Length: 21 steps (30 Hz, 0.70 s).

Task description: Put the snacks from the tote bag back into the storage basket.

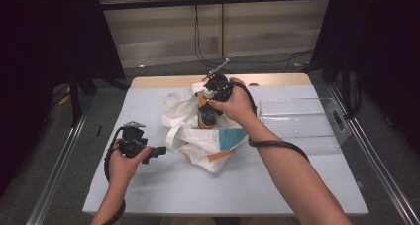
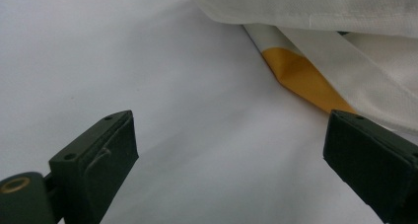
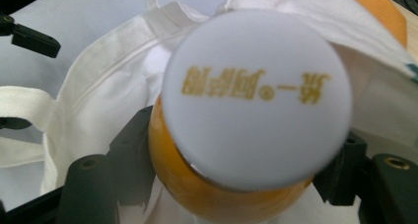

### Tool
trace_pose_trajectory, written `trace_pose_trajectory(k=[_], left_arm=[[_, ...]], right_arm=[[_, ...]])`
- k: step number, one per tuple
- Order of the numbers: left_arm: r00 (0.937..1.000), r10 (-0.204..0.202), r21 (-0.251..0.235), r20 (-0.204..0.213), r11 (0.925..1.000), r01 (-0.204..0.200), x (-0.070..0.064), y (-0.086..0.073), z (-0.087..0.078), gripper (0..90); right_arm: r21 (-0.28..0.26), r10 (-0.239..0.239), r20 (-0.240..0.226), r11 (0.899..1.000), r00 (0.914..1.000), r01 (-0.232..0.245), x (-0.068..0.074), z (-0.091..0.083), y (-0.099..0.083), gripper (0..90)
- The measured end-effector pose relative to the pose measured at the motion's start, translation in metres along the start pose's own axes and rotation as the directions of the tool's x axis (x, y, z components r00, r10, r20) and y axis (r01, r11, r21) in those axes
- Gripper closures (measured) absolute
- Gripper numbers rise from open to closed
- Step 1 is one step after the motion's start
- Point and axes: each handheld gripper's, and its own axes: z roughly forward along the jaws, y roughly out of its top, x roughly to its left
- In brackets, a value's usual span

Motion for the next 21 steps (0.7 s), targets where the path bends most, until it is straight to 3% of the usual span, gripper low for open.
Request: trace_pose_trajectory(k=[21], left_arm=[[0.9995, -0.030, -0.015, 0.010, 0.9994, 0.030, 0.002, 0.000, 0.000, 6.2]], right_arm=[[0.057, -0.022, -0.011, 0.998, 0.9997, 0.023, -0.002, -0.044, 0.013, 30.4]])
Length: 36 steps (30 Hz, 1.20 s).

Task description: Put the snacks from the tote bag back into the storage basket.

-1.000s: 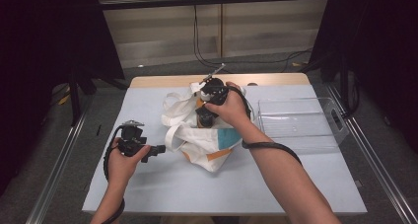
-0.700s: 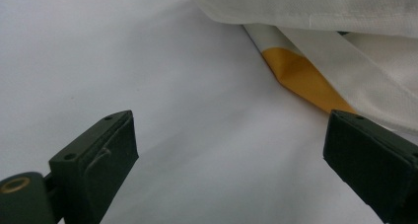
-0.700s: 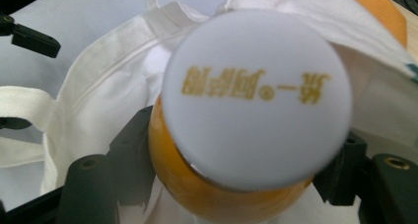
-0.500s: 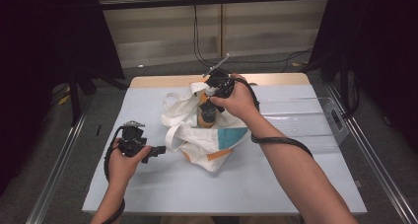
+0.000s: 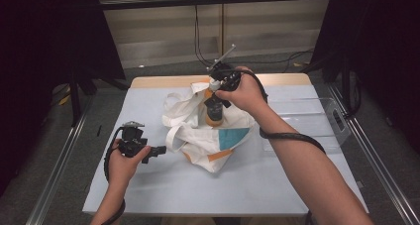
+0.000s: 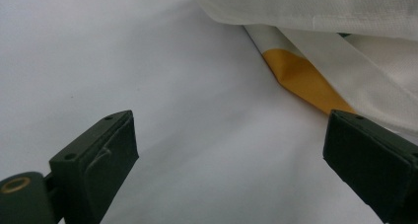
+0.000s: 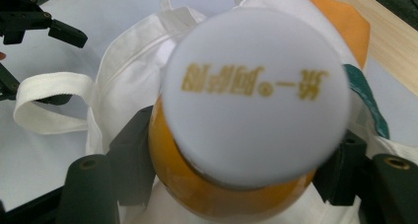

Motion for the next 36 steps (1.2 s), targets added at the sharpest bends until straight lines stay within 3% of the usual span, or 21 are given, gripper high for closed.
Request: trace_pose_trajectory(k=[36], left_arm=[[0.9999, 0.014, 0.008, -0.007, 0.9999, -0.014, -0.001, 0.000, 0.000, 6.1]], right_arm=[[0.071, 0.009, 0.012, 0.997, 0.9999, -0.010, -0.010, -0.052, 0.008, 30.5]])
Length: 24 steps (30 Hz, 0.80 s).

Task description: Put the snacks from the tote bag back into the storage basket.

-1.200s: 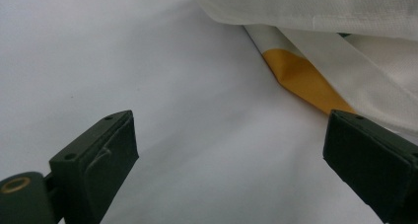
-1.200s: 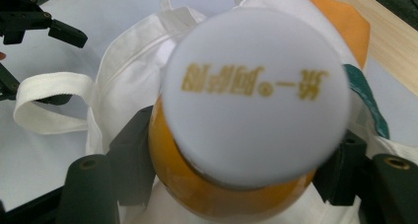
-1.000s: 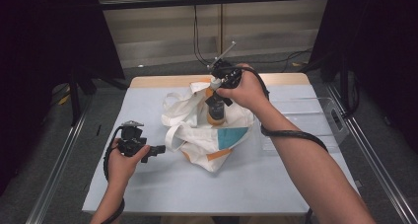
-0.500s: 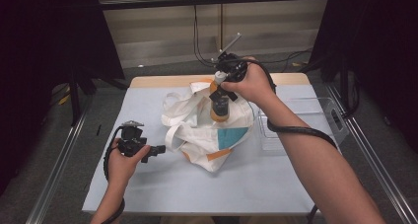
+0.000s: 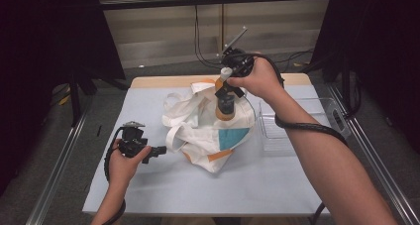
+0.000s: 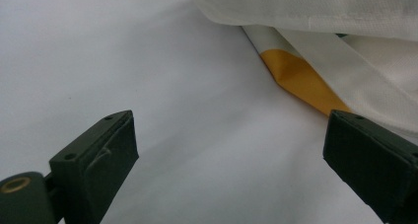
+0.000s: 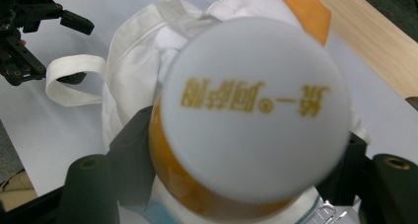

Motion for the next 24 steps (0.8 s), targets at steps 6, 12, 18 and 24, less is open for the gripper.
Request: trace_pose_trajectory(k=[6, 12, 18, 24], left_arm=[[1.0000, 0.007, 0.004, -0.002, 1.0000, -0.007, -0.001, 0.000, 0.001, 6.1], [0.9999, 0.015, 0.015, -0.001, 0.9998, -0.015, -0.001, -0.001, 0.002, 6.1], [0.9999, 0.014, 0.015, -0.007, 0.9998, -0.014, -0.001, -0.001, 0.002, 6.1], [0.9998, 0.018, 0.019, -0.005, 0.9997, -0.017, -0.001, 0.000, 0.002, 6.1]], right_arm=[[0.005, 0.004, 0.005, 1.000, 1.0000, -0.004, -0.003, -0.011, 0.000, 30.4], [0.005, 0.020, 0.002, 1.000, 0.9998, -0.020, -0.006, -0.019, -0.002, 30.4], [0.032, 0.023, 0.009, 0.999, 0.9997, -0.023, -0.008, -0.026, -0.004, 30.4], [0.055, 0.029, 0.012, 0.998, 0.9995, -0.030, -0.010, -0.033, -0.006, 30.5]])
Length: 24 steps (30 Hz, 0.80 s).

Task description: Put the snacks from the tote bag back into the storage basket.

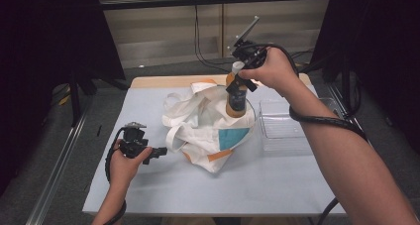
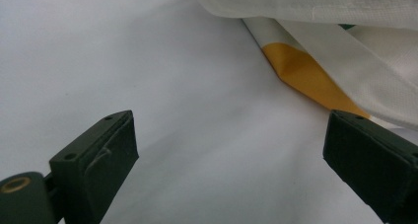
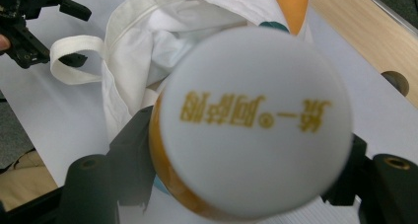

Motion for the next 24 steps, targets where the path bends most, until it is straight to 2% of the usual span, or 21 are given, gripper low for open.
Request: trace_pose_trajectory(k=[19, 24], left_arm=[[1.0000, -0.008, -0.003, 0.003, 1.0000, 0.008, 0.000, 0.000, -0.001, 6.1], [1.0000, -0.004, 0.003, 0.002, 1.0000, 0.004, 0.000, 0.000, -0.001, 6.1]], right_arm=[[0.027, 0.022, 0.018, 0.999, 0.9996, -0.023, -0.011, -0.014, -0.010, 30.5], [0.016, 0.024, 0.022, 1.000, 0.9995, -0.025, -0.013, -0.017, -0.013, 30.4]])
